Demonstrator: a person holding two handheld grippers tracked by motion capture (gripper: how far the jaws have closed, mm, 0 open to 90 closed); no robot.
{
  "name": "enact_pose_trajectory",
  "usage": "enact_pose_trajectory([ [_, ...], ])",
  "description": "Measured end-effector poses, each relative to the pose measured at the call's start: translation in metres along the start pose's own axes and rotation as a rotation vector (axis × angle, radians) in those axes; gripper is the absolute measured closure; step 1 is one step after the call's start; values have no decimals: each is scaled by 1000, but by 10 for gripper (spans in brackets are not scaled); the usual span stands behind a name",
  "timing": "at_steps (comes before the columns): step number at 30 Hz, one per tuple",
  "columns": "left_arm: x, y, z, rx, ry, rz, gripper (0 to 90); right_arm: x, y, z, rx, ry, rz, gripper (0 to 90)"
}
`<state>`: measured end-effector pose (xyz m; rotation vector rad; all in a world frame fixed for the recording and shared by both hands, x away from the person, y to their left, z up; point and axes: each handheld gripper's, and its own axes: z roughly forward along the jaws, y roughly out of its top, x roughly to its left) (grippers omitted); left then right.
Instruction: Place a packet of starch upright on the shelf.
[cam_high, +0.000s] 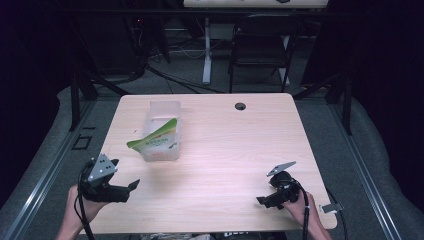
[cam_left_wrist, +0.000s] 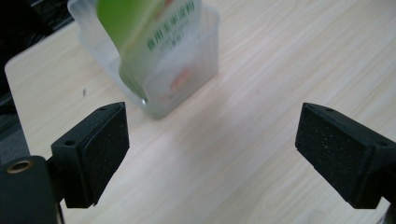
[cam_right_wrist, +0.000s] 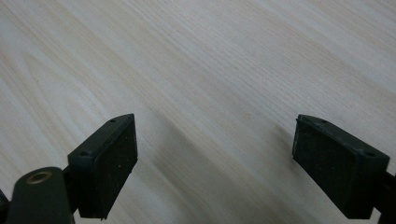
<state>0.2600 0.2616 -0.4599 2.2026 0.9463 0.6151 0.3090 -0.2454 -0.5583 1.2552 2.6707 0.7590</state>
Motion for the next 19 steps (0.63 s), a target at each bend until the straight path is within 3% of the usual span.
enact_pose_trajectory([
  [3, -8, -10, 5, 43, 15, -9, 92, 0, 0, 0, -2, -4, 2, 135],
  [11, -16, -31, 24, 85, -23, -59, 84, 1, 0, 2, -5, -7, 8, 135],
  [15, -14, -34, 27, 95, -27, -58, 63, 1, 0, 2, -15, 1, 17, 134],
  [19, -10, -37, 30, 90, -19, -84, 42, 0, 0, 1, -5, -6, 2, 134],
])
